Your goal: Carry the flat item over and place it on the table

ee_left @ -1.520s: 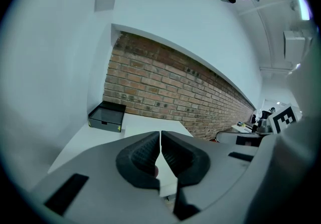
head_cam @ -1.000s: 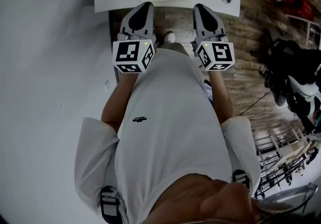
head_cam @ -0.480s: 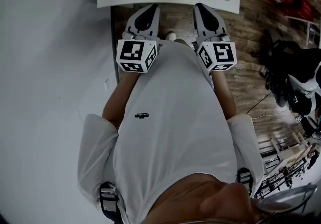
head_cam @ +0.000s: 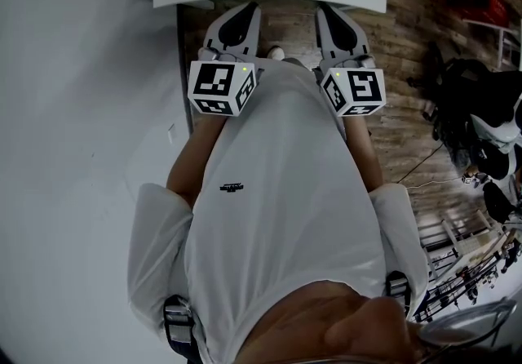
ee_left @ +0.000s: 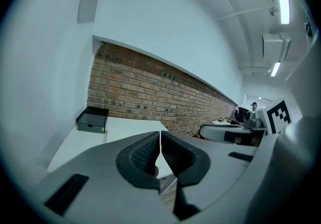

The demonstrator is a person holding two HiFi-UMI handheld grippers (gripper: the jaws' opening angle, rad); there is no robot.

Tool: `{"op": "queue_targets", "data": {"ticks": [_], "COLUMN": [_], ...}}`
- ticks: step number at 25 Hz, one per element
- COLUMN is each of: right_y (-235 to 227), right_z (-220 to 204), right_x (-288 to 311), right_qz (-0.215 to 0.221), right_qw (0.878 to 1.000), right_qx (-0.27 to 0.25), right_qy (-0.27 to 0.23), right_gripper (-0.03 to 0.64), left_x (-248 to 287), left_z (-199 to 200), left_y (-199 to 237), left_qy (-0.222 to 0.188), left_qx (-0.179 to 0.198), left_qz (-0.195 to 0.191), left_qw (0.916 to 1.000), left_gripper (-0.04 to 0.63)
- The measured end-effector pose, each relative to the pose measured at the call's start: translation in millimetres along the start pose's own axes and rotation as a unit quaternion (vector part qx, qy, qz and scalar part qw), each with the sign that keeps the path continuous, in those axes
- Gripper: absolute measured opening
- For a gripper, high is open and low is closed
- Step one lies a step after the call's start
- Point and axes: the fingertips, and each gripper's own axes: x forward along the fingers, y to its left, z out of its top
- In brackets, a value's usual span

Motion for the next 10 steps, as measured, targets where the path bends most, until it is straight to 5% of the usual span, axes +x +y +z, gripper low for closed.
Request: {"op": "queue_targets", "data": {"ticks": [10], "right_y": [-7], "right_z": [-10], "right_x": [-9], "right_qz": [-0.005], "right_qw": [1.000], "right_qx": [0.007], "right_qy": [0.000], "right_gripper": [0.041], "left_x": [-4], "left_z": [-12], "left_y": [-6], "left_qy": [0.005], "left_qx": [-0.003], "left_qz": [0.006], "left_qw": [1.0000], "left_gripper": [0.026]}}
